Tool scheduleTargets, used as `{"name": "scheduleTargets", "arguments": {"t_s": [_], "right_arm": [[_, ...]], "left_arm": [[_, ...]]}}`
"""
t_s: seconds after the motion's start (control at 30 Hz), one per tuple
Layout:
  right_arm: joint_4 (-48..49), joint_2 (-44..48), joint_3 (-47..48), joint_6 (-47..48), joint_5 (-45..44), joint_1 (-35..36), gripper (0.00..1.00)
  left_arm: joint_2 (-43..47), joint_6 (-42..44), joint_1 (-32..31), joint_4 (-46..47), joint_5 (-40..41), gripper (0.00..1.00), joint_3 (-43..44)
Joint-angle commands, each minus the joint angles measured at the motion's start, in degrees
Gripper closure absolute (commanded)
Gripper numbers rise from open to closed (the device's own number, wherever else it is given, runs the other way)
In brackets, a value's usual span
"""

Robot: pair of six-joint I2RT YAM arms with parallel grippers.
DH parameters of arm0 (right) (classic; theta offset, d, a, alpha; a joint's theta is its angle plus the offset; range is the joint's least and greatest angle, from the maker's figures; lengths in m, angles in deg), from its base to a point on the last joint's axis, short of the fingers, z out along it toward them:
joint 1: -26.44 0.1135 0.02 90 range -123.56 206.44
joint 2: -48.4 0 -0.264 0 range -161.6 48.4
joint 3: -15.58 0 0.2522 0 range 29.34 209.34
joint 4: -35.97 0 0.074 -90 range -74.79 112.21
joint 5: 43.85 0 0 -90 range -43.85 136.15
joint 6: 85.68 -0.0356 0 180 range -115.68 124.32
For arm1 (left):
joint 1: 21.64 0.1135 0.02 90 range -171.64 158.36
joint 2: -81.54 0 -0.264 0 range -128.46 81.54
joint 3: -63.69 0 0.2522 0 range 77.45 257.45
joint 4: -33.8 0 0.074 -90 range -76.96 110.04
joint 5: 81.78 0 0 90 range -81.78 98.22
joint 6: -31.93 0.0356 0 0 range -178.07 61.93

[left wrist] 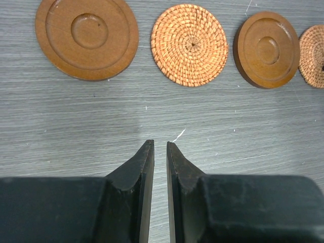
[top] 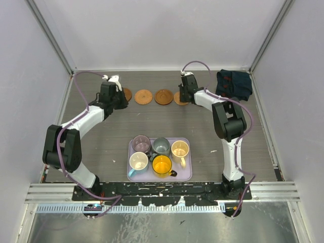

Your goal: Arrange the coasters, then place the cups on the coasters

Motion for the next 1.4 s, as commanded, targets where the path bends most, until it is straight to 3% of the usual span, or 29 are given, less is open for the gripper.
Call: {"name": "scheduleTargets", "arguments": {"t_s": [0.0, 0.93, 1.37], "right_arm": [[1.14, -0.45, 2.81, 0.56, -0.48, 0.05, 0.88], [0.5, 1.1, 1.06, 1.07, -2.95, -0.81, 0.87], [3.42, 12.81, -2.44, 1.47, -5.39, -0.81, 0.77]], "left_arm": [[2.5, 0.49, 0.38, 1.03, 1.6, 0.83, -0.31], [1.27, 0.48, 0.6, 0.36, 1.65, 0.83, 0.3], [2.73, 0.22, 0.6, 0.71, 1.07, 0.83, -0.09]]}}
